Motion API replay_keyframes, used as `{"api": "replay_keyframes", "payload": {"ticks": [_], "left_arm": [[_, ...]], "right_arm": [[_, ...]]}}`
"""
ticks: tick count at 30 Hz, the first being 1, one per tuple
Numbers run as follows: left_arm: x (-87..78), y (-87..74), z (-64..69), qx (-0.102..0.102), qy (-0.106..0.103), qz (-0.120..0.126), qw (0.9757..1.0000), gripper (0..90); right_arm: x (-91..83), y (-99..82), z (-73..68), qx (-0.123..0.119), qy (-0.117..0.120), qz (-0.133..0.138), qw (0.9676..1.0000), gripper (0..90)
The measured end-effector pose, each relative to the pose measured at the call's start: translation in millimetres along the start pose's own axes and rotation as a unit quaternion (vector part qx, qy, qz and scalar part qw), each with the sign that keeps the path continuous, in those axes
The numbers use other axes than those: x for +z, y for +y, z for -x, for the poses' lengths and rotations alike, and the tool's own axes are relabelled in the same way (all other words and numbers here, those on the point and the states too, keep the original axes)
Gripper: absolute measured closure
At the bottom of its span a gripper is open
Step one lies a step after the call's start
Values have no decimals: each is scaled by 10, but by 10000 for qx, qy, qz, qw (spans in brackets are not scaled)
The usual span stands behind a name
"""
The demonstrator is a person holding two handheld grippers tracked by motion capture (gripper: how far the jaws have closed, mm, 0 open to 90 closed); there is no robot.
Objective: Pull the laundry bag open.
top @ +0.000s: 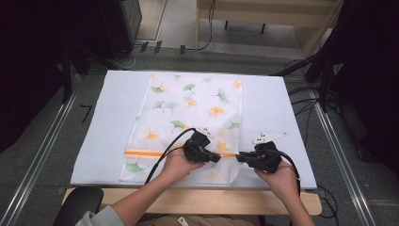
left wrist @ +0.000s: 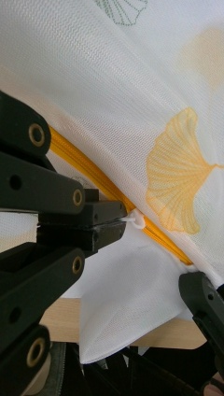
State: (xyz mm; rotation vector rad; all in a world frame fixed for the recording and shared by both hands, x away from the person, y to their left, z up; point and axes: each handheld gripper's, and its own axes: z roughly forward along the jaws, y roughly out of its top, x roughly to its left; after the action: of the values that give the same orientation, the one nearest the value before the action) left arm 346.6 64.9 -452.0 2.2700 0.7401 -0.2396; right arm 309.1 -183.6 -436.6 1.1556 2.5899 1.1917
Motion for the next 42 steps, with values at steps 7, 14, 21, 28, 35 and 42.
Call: {"api": "replay_keyframes", "payload": {"ticks": [7, 14, 21, 28, 35, 42], "left_arm": [[-1, 3, -19, -30, -12, 13, 10000, 900], [10, -14, -32, -70, -51, 27, 10000, 900], [15, -23, -45, -88, -56, 36, 9999, 900], [22, -33, -78, -134, -57, 3, 9999, 900], [-19, -69, -136, -262, -30, -16, 9997, 900], [-123, -154, -236, -462, 94, 0, 9989, 900]], "right_arm": [[-3, 0, 0, 23, 8, 31, 10000, 850], [3, -1, -2, 22, 12, 13, 10000, 850], [6, 2, -7, 7, 35, 7, 10000, 850], [11, 5, -23, -37, 55, 0, 10000, 850], [0, 6, -14, -10, 42, 5, 10000, 850], [-17, 20, 26, -27, 41, 33, 10000, 849]]}}
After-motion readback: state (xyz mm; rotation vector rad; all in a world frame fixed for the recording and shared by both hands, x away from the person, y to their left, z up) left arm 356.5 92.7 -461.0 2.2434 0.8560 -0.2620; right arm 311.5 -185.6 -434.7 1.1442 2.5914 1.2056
